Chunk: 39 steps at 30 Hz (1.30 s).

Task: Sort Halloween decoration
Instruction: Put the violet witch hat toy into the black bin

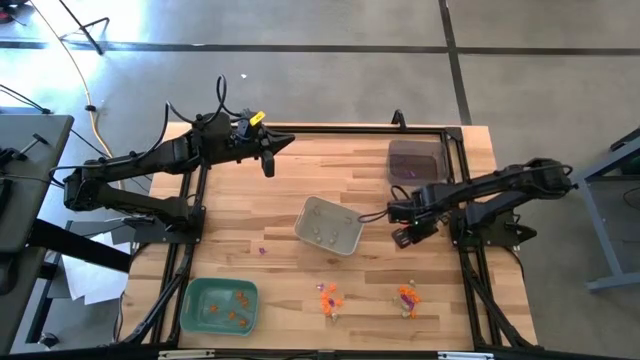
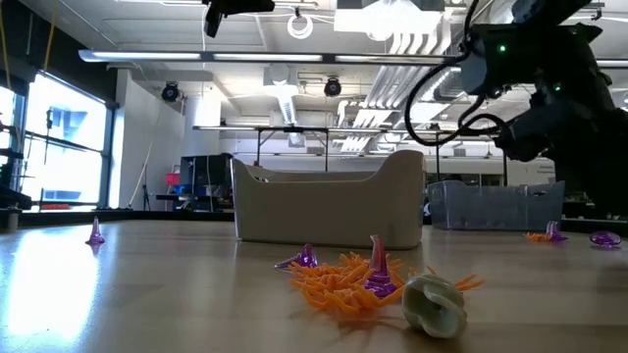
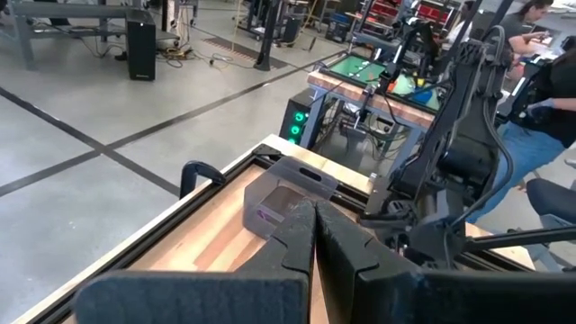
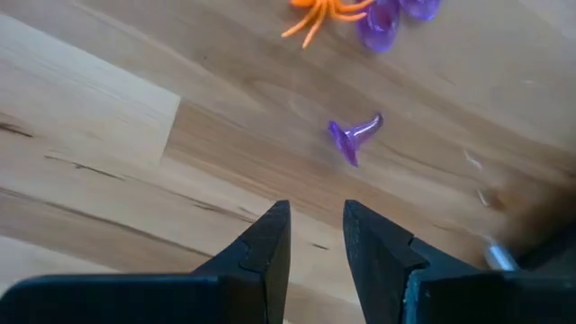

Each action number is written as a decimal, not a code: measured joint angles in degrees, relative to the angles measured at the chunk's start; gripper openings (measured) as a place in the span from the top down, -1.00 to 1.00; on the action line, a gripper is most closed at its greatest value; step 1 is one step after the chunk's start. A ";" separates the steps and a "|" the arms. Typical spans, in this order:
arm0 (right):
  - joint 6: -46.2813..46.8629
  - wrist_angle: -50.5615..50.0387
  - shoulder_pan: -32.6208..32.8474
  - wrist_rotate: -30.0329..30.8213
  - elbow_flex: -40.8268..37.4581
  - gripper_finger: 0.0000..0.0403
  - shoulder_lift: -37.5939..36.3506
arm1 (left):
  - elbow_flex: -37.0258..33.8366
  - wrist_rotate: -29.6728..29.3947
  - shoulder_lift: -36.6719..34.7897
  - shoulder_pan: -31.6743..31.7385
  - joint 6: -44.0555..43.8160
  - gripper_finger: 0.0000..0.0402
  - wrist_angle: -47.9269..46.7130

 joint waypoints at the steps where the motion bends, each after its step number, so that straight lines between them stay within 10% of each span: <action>1: 0.00 0.82 0.24 0.04 -0.60 0.51 0.00 | 0.00 0.01 0.00 0.00 -0.01 1.00 -0.01; 39: 2.28 6.12 0.18 5.24 -2.60 0.51 -0.81 | -0.01 0.00 0.00 -0.02 -1.03 1.00 0.04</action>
